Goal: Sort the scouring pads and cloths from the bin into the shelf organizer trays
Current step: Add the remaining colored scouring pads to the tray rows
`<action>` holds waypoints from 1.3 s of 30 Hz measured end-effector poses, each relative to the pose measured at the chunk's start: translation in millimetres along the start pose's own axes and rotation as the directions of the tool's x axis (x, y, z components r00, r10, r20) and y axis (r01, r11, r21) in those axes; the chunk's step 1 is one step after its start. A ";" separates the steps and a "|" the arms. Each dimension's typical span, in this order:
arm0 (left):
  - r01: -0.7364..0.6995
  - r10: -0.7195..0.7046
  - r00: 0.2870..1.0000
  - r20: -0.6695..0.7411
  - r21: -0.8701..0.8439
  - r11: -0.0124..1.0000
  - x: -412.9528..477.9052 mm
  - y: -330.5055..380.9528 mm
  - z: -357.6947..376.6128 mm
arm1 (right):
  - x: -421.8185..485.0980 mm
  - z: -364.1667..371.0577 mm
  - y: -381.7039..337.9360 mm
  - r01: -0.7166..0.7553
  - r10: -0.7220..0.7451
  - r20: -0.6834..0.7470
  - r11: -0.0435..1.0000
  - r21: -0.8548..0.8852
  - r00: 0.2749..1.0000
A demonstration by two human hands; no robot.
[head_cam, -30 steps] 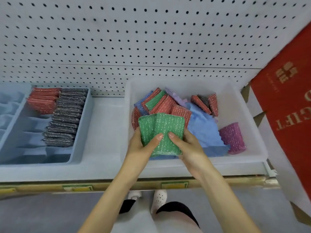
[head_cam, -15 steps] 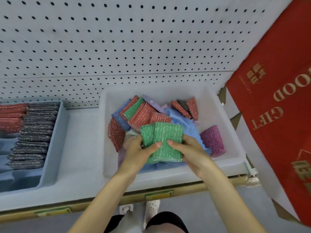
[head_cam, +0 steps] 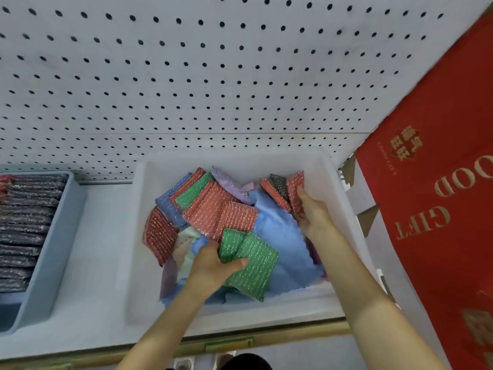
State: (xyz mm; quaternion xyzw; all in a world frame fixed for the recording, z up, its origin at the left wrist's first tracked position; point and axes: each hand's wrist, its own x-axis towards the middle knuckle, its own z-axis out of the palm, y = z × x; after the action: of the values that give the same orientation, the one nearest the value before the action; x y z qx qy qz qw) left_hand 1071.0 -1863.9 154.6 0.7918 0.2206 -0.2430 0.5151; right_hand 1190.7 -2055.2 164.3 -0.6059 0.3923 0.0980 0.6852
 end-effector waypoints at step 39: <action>-0.178 -0.021 0.967 -0.256 -0.727 0.663 -60.6 25.0 -62.6 | -136.3 69.4 55.2 0.619 -0.210 0.759 0.724 -0.303 0.617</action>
State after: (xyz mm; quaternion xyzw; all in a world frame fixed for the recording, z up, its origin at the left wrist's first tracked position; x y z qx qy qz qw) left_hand 1048.4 -1821.5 231.4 0.5445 0.3267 -0.0107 0.7724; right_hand 1094.4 -1932.1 209.2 -0.7695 -0.0890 0.2485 0.5816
